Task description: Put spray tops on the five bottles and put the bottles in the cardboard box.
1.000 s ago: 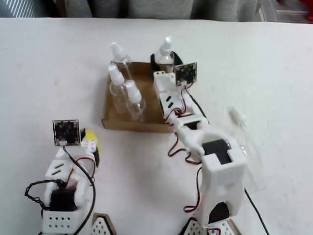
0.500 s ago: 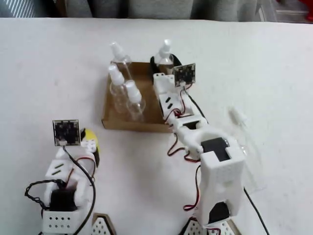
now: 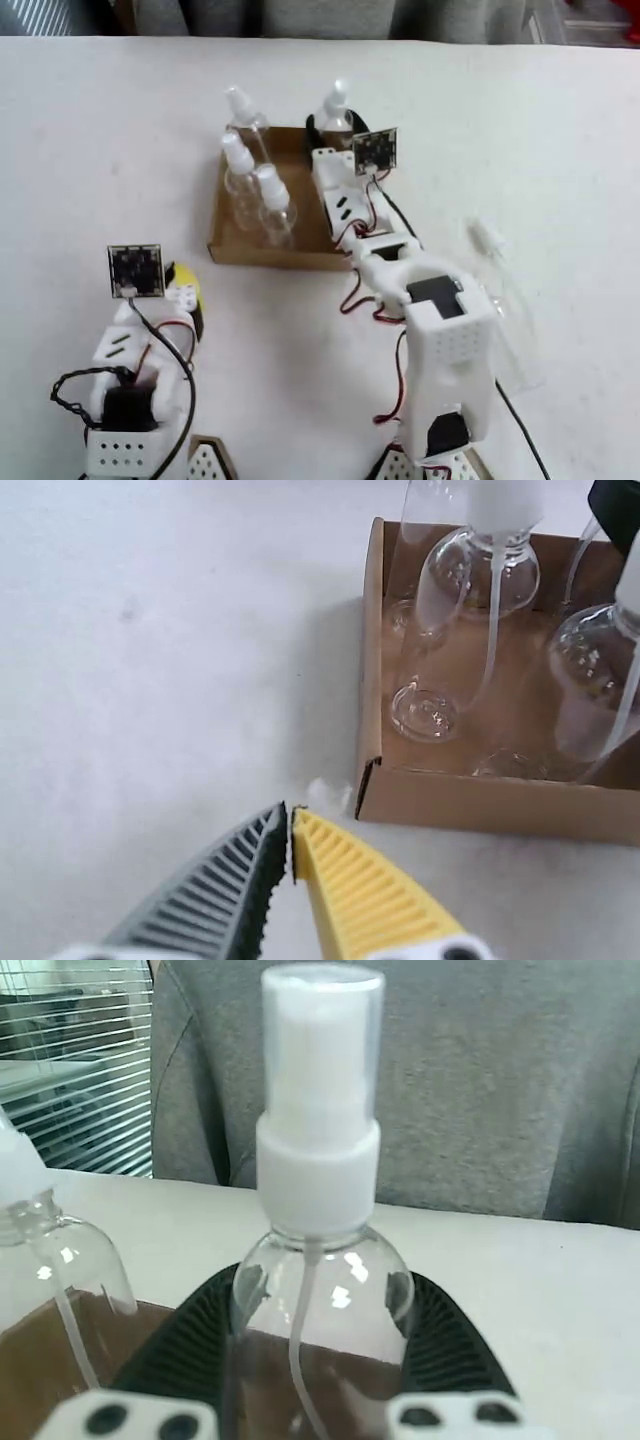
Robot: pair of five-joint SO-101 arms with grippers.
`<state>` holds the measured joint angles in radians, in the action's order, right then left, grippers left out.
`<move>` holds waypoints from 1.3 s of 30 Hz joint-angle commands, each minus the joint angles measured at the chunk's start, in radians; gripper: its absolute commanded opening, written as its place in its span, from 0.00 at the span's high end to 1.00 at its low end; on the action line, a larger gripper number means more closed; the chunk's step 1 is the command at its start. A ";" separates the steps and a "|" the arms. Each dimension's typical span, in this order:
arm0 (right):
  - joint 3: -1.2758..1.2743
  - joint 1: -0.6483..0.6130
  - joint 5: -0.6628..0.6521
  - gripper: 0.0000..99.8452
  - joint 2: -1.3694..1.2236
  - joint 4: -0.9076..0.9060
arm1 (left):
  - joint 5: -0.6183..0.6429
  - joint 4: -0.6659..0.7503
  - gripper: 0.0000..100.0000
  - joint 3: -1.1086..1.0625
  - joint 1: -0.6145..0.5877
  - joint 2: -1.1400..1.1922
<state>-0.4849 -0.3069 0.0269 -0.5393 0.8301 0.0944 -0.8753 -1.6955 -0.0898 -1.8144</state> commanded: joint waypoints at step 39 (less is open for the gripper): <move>0.150 0.016 -0.012 0.98 -0.130 0.018 | -0.012 0.003 0.97 0.002 -0.012 -0.012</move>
<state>-0.3959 -0.2977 0.0253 -0.6575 0.8332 0.0944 -0.8753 -1.6955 -0.0898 -1.8144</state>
